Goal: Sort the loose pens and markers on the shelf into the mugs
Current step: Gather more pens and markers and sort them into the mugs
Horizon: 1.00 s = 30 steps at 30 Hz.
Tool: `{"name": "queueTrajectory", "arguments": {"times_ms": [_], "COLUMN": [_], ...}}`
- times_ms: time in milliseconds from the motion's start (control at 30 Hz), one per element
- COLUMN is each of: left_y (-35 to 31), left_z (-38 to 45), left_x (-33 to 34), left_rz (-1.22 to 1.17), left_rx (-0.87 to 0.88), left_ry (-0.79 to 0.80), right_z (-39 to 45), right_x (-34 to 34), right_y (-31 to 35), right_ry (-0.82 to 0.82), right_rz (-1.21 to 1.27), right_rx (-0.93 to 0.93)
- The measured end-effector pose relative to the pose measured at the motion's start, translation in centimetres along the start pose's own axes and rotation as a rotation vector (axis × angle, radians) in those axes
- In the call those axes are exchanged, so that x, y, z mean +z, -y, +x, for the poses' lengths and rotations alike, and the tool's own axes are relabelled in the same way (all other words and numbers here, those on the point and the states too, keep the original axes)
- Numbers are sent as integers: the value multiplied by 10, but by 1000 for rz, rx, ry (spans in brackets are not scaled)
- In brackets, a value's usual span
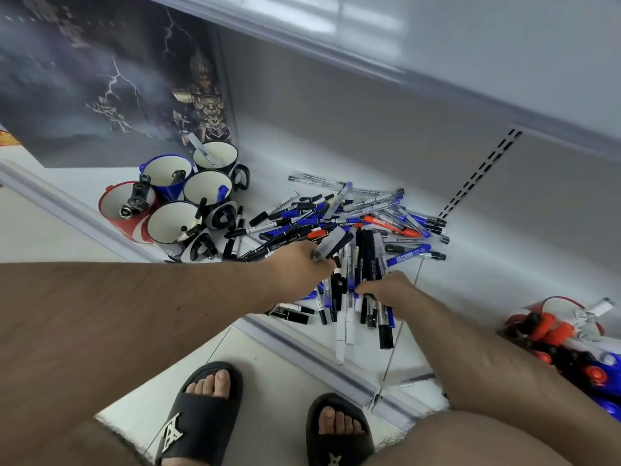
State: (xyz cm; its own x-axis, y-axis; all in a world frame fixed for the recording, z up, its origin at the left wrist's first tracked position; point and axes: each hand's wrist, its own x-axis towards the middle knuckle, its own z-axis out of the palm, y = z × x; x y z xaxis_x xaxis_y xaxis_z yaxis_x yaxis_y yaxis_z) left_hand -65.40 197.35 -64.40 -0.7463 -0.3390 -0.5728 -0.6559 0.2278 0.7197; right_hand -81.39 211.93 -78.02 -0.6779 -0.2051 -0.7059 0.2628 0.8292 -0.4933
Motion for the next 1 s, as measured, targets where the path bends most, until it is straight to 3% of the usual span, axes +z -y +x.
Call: {"name": "queueTrajectory", "arguments": {"times_ms": [233,467,667,867,1000], "left_y": [-13,-28,-36,-44,-75], "left_z": [8,18,27,9,-27], "left_x": [3,10,23,31,39], "left_rz": [58,69,28,-205,-423], "left_rx": [42,66,31,-45,-17], "left_ry": [-1,45,102,231,291], "right_z": [-11,-40,-85,-165,-224], "right_x": [-13,-43,-67,-92,-95], "right_y": [-19,-23,-4,30,38], "right_ry": [5,158,130,134,26], "right_rz": [146,280,282,308,296], "right_rx": [57,77,25,-48,-80]}}
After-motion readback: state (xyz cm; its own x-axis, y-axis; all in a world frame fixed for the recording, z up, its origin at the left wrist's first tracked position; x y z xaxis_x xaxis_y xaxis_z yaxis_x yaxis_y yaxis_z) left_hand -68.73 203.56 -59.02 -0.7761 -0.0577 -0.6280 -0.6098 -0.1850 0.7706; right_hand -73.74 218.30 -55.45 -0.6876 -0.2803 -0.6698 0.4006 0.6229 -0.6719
